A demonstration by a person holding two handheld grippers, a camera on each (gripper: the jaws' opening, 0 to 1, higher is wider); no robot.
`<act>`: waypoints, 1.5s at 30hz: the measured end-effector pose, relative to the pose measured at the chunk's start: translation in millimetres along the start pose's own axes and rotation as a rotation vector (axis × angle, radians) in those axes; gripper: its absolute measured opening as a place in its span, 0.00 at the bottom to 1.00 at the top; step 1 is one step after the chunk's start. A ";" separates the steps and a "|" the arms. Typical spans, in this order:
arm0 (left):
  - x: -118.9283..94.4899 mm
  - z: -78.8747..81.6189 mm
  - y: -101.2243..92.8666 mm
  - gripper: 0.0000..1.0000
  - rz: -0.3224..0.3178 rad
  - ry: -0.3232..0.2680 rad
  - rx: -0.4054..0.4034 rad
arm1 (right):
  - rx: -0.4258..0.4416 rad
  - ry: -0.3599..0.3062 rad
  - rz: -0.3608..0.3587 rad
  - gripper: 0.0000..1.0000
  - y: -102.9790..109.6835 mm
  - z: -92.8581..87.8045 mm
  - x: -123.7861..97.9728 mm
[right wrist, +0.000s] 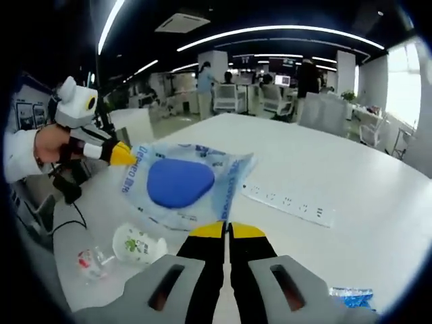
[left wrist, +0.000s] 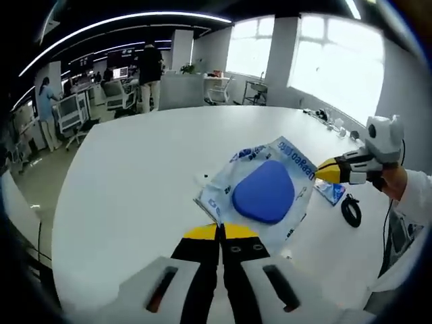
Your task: Arrange the tabletop items into an orderly group along one side of the table until the central work area is clear of visible clutter.
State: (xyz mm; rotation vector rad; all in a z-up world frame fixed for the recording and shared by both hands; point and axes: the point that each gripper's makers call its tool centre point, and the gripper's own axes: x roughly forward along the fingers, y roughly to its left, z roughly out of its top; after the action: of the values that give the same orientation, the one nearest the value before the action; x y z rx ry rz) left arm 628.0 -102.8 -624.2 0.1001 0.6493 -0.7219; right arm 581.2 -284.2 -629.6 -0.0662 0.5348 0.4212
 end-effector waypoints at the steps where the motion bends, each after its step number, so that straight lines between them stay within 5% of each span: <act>1: 2.4 1.4 -3.2 0.00 -0.006 0.001 0.006 | 0.005 -0.004 -0.007 0.00 -2.5 -0.5 -3.2; 12: 36.6 6.3 -45.6 0.00 -0.094 0.031 0.056 | 0.057 0.005 -0.095 0.00 -33.2 -25.7 -35.9; 25: 74.5 -14.9 -77.1 0.00 -0.172 0.101 0.094 | 0.097 0.056 -0.170 0.00 -56.8 -62.6 -55.3; 45: 100.2 -47.4 -110.8 0.00 -0.248 0.169 0.187 | -0.002 0.223 -0.239 0.00 -74.6 -112.8 -62.8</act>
State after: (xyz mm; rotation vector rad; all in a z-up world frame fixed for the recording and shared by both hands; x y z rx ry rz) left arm 588.9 -230.5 -706.2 0.2587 0.7625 -1.0208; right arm 508.4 -394.8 -698.3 -0.1781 0.7366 0.1816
